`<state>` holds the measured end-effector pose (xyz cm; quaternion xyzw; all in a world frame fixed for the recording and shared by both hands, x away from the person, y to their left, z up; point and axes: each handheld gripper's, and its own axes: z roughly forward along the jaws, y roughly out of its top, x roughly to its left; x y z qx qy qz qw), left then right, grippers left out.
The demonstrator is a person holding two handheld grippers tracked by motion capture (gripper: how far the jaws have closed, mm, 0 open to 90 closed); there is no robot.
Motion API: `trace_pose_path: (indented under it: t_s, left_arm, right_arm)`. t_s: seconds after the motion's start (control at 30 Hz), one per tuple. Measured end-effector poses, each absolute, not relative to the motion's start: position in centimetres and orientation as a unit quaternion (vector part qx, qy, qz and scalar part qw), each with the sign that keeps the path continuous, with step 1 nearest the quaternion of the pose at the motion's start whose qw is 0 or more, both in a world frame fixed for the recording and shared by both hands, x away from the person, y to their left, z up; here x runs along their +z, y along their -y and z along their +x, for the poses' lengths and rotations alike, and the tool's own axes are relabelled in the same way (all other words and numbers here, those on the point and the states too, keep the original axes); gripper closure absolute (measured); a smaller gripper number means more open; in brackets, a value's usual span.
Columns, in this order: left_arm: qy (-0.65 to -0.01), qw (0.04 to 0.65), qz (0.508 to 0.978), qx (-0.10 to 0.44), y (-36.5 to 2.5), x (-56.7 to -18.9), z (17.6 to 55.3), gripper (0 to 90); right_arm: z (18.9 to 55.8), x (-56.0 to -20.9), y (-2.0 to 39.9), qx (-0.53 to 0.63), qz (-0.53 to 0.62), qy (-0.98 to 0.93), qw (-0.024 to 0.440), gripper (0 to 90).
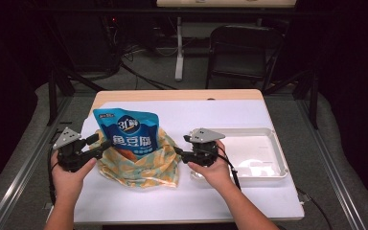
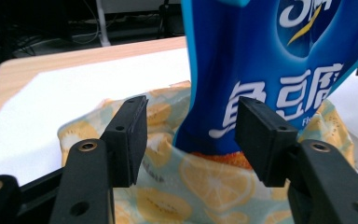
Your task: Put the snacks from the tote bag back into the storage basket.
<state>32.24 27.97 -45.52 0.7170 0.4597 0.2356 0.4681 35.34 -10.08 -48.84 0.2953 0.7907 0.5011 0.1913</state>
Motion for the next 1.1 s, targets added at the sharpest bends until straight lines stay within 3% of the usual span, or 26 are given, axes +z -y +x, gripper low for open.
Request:
trace_pose_path:
  t_s: [0.67,1.1]
  left_arm:
    - [-0.470,0.455,0.712,0.255,-27.15,-44.57,32.96,69.9]
    - [-0.463,0.459,0.713,0.259,-27.21,-44.89,33.00,68.8]
  right_arm:
    - [35.44,-48.95,10.22,0.505,0.302,-0.788,0.183,44.9]
    - [35.31,-48.74,9.51,0.512,0.301,-0.785,0.175,48.6]
